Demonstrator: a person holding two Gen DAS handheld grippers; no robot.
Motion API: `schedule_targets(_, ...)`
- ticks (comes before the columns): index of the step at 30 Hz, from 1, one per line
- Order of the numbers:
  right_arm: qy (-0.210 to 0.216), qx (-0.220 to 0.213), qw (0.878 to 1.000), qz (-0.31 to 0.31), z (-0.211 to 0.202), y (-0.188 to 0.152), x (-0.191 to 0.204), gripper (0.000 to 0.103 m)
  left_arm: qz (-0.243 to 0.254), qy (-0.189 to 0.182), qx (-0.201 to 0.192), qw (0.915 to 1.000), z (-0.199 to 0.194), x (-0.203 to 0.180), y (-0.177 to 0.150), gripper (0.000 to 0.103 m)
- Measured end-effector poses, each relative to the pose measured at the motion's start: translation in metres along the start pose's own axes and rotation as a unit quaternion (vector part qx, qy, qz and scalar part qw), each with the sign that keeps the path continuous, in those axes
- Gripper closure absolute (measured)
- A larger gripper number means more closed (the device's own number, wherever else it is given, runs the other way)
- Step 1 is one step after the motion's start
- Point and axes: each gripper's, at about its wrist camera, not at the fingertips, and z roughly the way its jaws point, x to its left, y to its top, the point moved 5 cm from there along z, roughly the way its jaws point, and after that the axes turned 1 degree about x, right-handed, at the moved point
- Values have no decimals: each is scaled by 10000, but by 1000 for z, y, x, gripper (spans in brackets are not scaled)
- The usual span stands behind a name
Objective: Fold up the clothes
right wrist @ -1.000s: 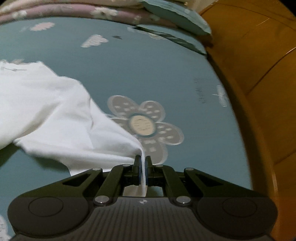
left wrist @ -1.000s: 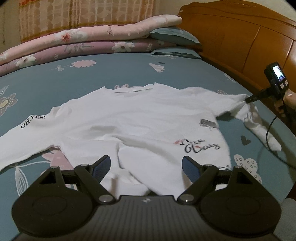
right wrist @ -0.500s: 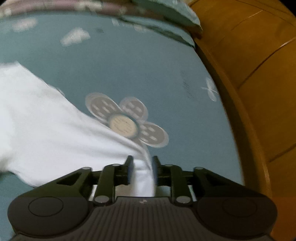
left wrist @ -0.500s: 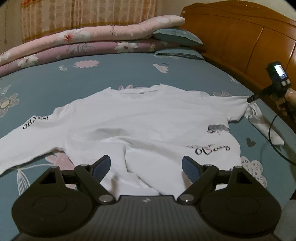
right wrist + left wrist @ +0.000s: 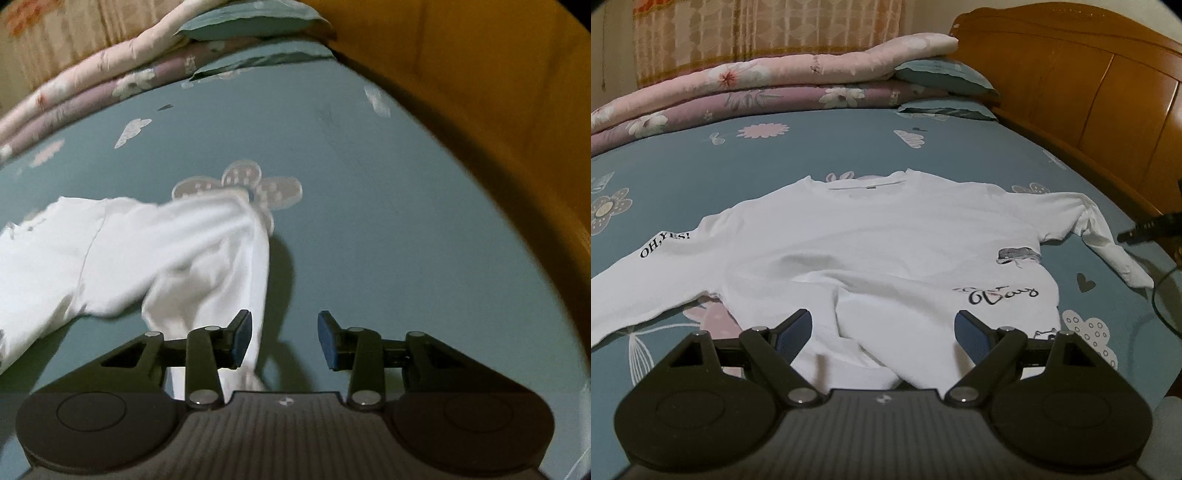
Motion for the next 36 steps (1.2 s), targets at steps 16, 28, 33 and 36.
schedule_targets(16, 2199, -139, 9753, 127, -49, -71, 60, 60, 433, -138, -64, 9989, -14, -40, 6, 18)
schedule_targets(28, 1431, -599, 9863, 553, -51, -55, 30, 59, 507, -189, -75, 9985, -15, -52, 7, 18)
schedule_targets(33, 1235, -180, 9910, 488, -16, -59, 37, 76, 533, -173, -25, 9984, -12, -53, 6, 18)
schedule_targets(36, 974, -112, 9952, -59, -18, -54, 44, 102, 517, -126, -21, 9986, -11, -51, 7, 18)
